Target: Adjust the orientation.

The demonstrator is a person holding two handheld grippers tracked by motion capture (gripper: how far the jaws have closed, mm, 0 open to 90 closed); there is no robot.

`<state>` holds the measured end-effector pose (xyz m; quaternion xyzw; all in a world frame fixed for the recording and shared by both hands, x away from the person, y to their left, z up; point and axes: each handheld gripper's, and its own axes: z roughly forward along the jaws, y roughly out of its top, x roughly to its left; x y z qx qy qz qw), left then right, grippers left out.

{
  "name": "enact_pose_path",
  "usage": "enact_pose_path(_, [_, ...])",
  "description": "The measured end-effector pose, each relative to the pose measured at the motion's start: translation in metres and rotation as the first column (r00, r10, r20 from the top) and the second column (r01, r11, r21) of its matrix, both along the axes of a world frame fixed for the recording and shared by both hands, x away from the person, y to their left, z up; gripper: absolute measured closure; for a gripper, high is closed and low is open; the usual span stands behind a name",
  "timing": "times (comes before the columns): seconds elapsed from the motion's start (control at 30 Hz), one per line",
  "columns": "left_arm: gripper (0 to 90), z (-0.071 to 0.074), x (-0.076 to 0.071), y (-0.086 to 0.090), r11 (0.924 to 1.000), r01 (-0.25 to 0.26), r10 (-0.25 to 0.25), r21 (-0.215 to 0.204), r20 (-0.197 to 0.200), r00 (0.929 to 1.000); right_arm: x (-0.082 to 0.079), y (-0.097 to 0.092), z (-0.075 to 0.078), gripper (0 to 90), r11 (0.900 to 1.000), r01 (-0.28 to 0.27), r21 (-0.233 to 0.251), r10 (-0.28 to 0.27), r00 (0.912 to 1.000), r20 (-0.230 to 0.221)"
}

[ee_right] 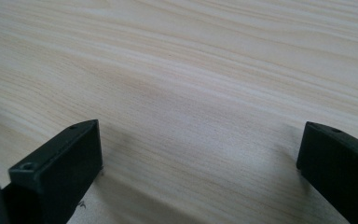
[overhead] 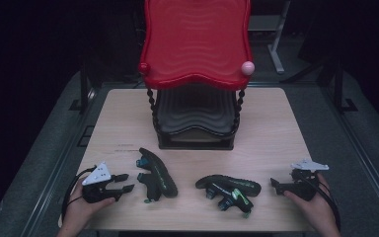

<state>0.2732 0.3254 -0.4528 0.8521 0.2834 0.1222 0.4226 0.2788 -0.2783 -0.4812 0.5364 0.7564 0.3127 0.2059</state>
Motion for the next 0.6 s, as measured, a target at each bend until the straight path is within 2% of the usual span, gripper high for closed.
enact_pose_path(0.23, [51.7,-0.002,0.004,-0.013,0.9993,0.037,-0.037,-0.001,0.007,0.9993,0.0,0.001,0.0,0.0,1.0,-0.004,0.002,0.004,1.0,-0.001])
enact_pose_path(0.4, [51.4,-0.004,0.01,-0.022,0.9983,0.055,-0.055,0.021,0.008,0.9985,0.0,0.001,0.0,0.0,1.0,-0.004,0.002,0.004,1.0,-0.001])
enact_pose_path(0.6, [59.7,-0.006,0.02,-0.032,0.9952,0.096,-0.096,0.017,0.002,0.9954,0.0,0.001,0.0,0.0,1.0,-0.006,0.001,0.006,1.0,-0.001])
